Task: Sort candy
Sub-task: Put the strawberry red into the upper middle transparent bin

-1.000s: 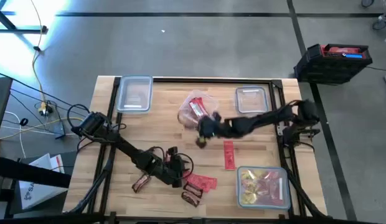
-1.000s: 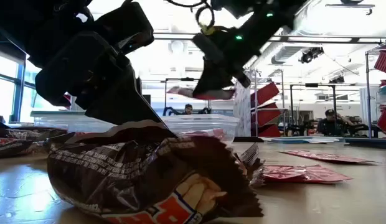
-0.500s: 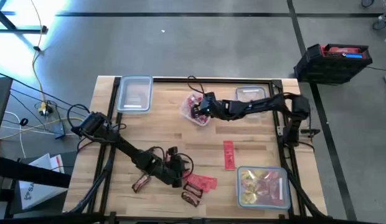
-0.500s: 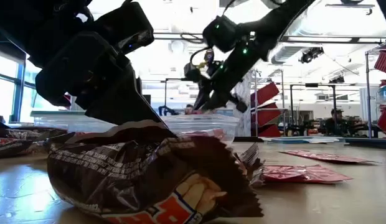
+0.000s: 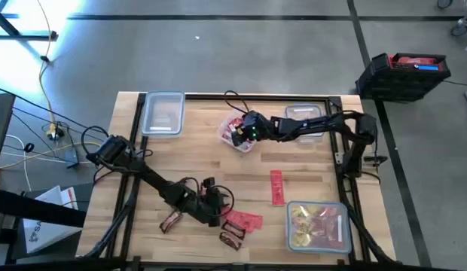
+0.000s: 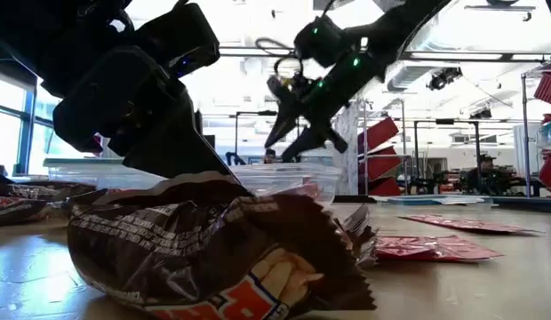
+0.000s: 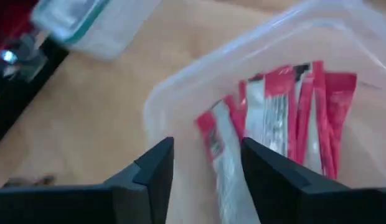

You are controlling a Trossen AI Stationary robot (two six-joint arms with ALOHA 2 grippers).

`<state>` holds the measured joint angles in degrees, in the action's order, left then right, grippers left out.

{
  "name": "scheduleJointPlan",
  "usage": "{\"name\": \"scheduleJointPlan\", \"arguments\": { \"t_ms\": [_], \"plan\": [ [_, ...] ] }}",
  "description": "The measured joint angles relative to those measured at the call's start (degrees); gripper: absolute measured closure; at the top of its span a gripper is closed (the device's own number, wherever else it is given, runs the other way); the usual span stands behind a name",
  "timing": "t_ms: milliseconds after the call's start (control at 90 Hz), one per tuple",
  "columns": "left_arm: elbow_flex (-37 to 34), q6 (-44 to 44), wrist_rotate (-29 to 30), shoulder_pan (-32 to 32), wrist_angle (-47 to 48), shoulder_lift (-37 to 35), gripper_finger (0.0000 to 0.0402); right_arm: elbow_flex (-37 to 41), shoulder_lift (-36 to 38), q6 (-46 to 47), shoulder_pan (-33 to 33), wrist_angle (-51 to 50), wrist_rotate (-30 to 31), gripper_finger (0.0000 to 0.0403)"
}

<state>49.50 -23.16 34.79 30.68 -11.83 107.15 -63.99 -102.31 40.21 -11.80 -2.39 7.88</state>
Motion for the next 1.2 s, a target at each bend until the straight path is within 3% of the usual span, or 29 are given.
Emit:
{"name": "scheduleJointPlan", "arguments": {
  "t_ms": [167, 289, 456, 600, 778, 944, 1111, 1200],
  "plan": [
    [0.0, -0.8, 0.0, 0.1, 0.5, 0.0, 0.0275, 0.0, 6.4, -1.1, 5.7, -10.2, 7.6, 0.026],
    [0.0, -0.8, 0.1, 0.1, 0.3, 0.0, 0.0275, -0.1, 9.4, 5.0, 11.3, -22.3, 12.9, 0.0266],
    [0.0, -0.9, 0.1, 0.1, 0.1, 0.0, 0.0275, -0.1, 9.8, 16.6, 19.5, -36.6, 14.2, 0.0255],
    [0.0, -0.9, 0.3, 0.1, -0.1, 0.0, 0.0275, -0.1, 8.9, 27.7, 26.2, -41.3, 14.4, 0.0221],
    [0.0, -1.3, 0.6, 0.1, -0.1, 0.0, 0.0275, 0.0, 8.1, 48.8, 33.9, -50.8, 16.1, 0.0174],
    [0.0, -1.3, 0.7, 0.1, -0.1, 0.0, 0.0275, 2.7, 7.0, 57.8, 38.1, -48.9, 16.3, 0.0139],
    [0.0, -1.3, 0.7, -0.1, -0.1, 0.0, 0.0275, 7.7, 5.5, 56.6, 37.2, -42.3, 18.0, 0.012],
    [0.0, -1.2, 1.0, -0.1, -0.1, 0.0, 0.0275, 9.4, 4.2, 53.1, 35.2, -40.4, 15.6, 0.012]
  ]
}}
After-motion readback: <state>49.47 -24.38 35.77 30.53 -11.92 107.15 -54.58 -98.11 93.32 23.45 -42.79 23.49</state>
